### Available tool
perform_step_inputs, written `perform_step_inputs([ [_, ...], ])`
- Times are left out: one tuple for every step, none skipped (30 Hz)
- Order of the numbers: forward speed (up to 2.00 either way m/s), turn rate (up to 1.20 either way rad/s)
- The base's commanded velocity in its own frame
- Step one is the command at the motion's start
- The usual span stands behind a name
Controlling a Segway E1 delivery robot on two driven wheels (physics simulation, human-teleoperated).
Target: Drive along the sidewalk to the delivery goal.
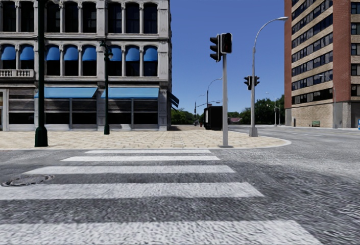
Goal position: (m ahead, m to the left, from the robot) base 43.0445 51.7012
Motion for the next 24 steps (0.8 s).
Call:
perform_step_inputs([
  [2.0,0.0],
  [2.0,0.0],
  [2.0,0.0],
  [2.0,0.0],
  [2.0,0.0],
  [2.0,0.0],
  [2.0,0.0],
  [2.0,0.0],
  [2.0,0.0],
  [2.0,0.0],
  [2.0,0.0],
  [2.0,0.0],
  [2.0,0.0],
  [2.0,0.0],
  [2.0,0.0],
  [2.0,0.0],
  [2.0,0.0],
  [2.0,0.0],
  [2.0,0.0],
  [2.0,0.0],
  [2.0,0.0],
  [2.0,0.0],
  [2.0,0.0],
  [2.0,0.0],
])
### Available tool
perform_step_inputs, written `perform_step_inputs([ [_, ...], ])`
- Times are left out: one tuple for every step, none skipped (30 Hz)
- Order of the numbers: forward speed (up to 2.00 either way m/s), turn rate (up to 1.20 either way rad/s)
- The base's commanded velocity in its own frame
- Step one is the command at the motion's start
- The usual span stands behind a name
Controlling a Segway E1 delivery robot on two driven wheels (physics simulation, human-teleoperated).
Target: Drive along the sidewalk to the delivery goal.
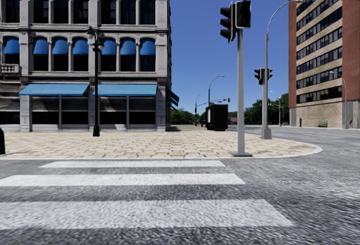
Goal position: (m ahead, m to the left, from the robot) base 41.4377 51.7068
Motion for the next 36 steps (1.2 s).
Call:
perform_step_inputs([
  [2.0,0.0],
  [2.0,0.0],
  [2.0,0.0],
  [2.0,0.0],
  [2.0,0.0],
  [2.0,0.0],
  [2.0,0.0],
  [2.0,0.0],
  [2.0,0.0],
  [2.0,0.0],
  [2.0,0.0],
  [2.0,0.0],
  [2.0,0.0],
  [2.0,0.0],
  [2.0,0.0],
  [2.0,0.0],
  [2.0,0.0],
  [2.0,0.0],
  [2.0,0.0],
  [2.0,0.0],
  [2.0,0.0],
  [2.0,0.0],
  [2.0,0.0],
  [2.0,0.0],
  [2.0,0.0],
  [2.0,0.0],
  [2.0,0.0],
  [2.0,0.0],
  [2.0,0.0],
  [2.0,0.0],
  [2.0,0.0],
  [2.0,0.0],
  [2.0,0.0],
  [2.0,0.0],
  [2.0,0.0],
  [2.0,0.0],
])
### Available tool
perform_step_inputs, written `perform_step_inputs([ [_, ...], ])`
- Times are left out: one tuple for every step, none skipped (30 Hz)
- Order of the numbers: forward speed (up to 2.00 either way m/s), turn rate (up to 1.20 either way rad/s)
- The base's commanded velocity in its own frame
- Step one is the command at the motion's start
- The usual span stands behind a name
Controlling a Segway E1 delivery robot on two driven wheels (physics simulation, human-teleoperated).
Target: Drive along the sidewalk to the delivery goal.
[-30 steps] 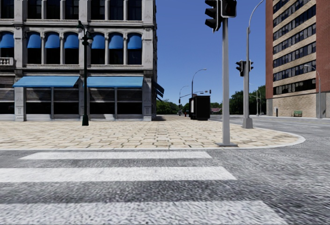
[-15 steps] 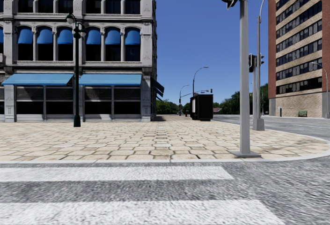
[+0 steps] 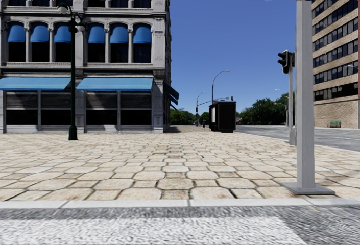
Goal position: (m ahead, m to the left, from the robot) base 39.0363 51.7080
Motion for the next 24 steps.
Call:
perform_step_inputs([
  [2.0,0.0],
  [2.0,0.0],
  [2.0,0.0],
  [2.0,0.0],
  [2.0,0.0],
  [2.0,0.0],
  [2.0,0.0],
  [2.0,0.0],
  [2.0,0.0],
  [2.0,0.0],
  [2.0,0.0],
  [2.0,0.0],
  [2.0,0.0],
  [2.0,0.0],
  [2.0,0.0],
  [2.0,0.0],
  [2.0,0.0],
  [2.0,0.0],
  [2.0,0.0],
  [2.0,0.0],
  [2.0,0.0],
  [2.0,0.0],
  [2.0,0.0],
  [2.0,0.0],
])
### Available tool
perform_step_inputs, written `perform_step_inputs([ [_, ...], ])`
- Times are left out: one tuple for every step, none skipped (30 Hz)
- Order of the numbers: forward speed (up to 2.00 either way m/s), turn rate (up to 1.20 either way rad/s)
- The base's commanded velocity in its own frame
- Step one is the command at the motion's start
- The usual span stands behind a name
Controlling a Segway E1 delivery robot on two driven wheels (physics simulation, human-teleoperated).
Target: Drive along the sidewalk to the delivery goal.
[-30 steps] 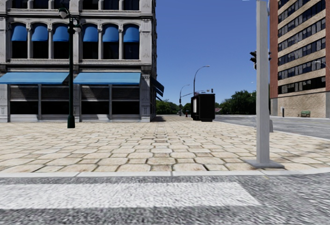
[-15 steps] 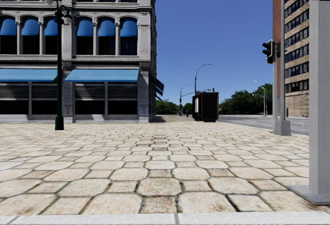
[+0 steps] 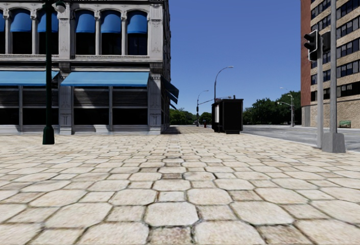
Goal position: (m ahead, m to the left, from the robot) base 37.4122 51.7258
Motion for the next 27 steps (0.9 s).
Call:
perform_step_inputs([
  [2.0,0.0],
  [2.0,0.0],
  [2.0,0.0],
  [2.0,0.0],
  [2.0,0.0],
  [2.0,0.0],
  [2.0,0.0],
  [2.0,0.0],
  [2.0,0.0],
  [2.0,0.0],
  [2.0,0.0],
  [2.0,0.0],
  [2.0,0.0],
  [2.0,0.0],
  [2.0,0.0],
  [2.0,0.0],
  [2.0,0.0],
  [2.0,0.0],
  [2.0,0.0],
  [2.0,0.0],
  [2.0,0.0],
  [2.0,0.0],
  [2.0,0.0],
  [2.0,0.0],
  [2.0,0.0],
  [2.0,0.0],
  [2.0,0.0],
])
